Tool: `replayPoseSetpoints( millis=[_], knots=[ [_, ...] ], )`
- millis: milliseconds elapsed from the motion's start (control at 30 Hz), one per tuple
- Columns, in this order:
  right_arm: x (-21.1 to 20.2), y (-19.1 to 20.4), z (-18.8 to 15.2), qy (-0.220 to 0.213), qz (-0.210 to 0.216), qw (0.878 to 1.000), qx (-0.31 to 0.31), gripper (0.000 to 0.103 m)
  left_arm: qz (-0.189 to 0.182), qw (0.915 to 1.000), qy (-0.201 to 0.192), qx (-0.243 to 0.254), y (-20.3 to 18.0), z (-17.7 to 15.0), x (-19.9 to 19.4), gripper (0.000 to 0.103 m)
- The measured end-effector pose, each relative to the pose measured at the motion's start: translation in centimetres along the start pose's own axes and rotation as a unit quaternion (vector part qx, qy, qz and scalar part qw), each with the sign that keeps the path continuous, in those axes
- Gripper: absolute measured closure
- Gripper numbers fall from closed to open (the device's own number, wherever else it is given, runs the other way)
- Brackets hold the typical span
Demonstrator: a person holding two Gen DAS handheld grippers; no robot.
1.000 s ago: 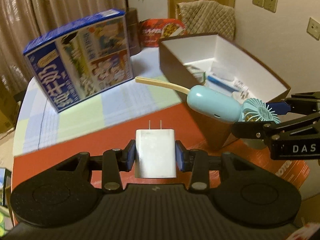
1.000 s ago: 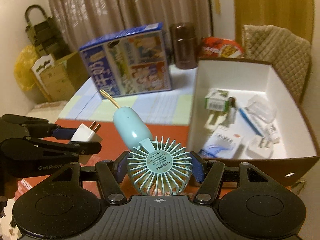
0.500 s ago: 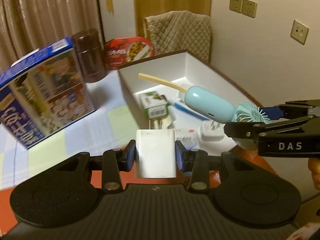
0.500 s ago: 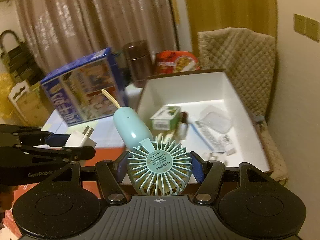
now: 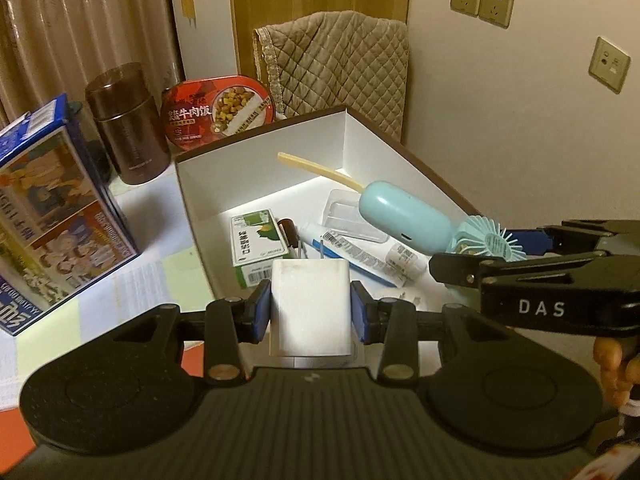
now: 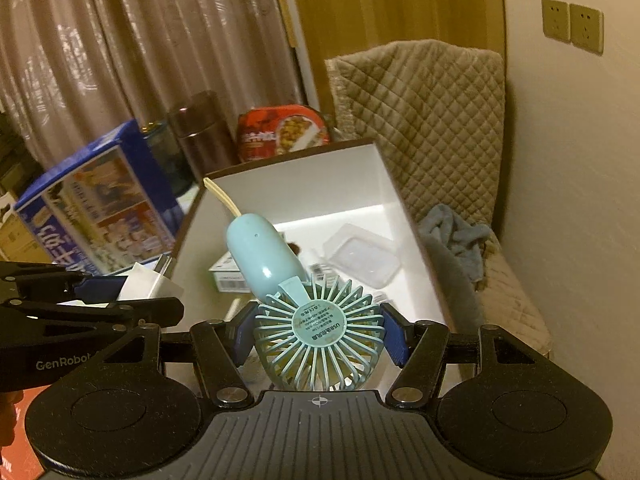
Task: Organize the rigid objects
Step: 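Lower the plug and fan into the box and open both tools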
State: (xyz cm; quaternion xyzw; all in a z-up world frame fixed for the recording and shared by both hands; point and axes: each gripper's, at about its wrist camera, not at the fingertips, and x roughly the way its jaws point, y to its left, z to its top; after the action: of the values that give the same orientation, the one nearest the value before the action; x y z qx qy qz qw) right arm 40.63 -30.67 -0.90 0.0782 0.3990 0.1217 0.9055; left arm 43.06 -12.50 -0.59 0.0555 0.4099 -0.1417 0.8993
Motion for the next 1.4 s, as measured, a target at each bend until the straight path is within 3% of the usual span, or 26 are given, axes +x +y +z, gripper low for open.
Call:
replayPoseSetpoints(
  millis=[433, 800, 1233, 1400],
  knots=[
    [5.3, -2.6, 1.9, 0.032, -0.02, 0.999, 0.003, 0.043, 0.002, 0.9994, 0.034, -0.006, 0.2, 2.4, 5.5, 0.067],
    [10.0, -1.6, 3.3, 0.043, -0.039, 0.997, -0.044, 0.043, 0.0, 0.9983, 0.056, -0.015, 0.5, 3.2, 8.9, 0.067],
    [9.5, -1.7, 3.1, 0.063, -0.017, 0.994, -0.082, 0.042, -0.018, 0.9968, 0.068, -0.037, 1.5, 3.3, 9.8, 0.067],
    [8.0, -1.8, 2.8, 0.052, -0.016, 0.994, -0.092, 0.039, -0.028, 0.9964, 0.074, -0.032, 0.8, 3.2, 10.1, 0.067]
  ],
)
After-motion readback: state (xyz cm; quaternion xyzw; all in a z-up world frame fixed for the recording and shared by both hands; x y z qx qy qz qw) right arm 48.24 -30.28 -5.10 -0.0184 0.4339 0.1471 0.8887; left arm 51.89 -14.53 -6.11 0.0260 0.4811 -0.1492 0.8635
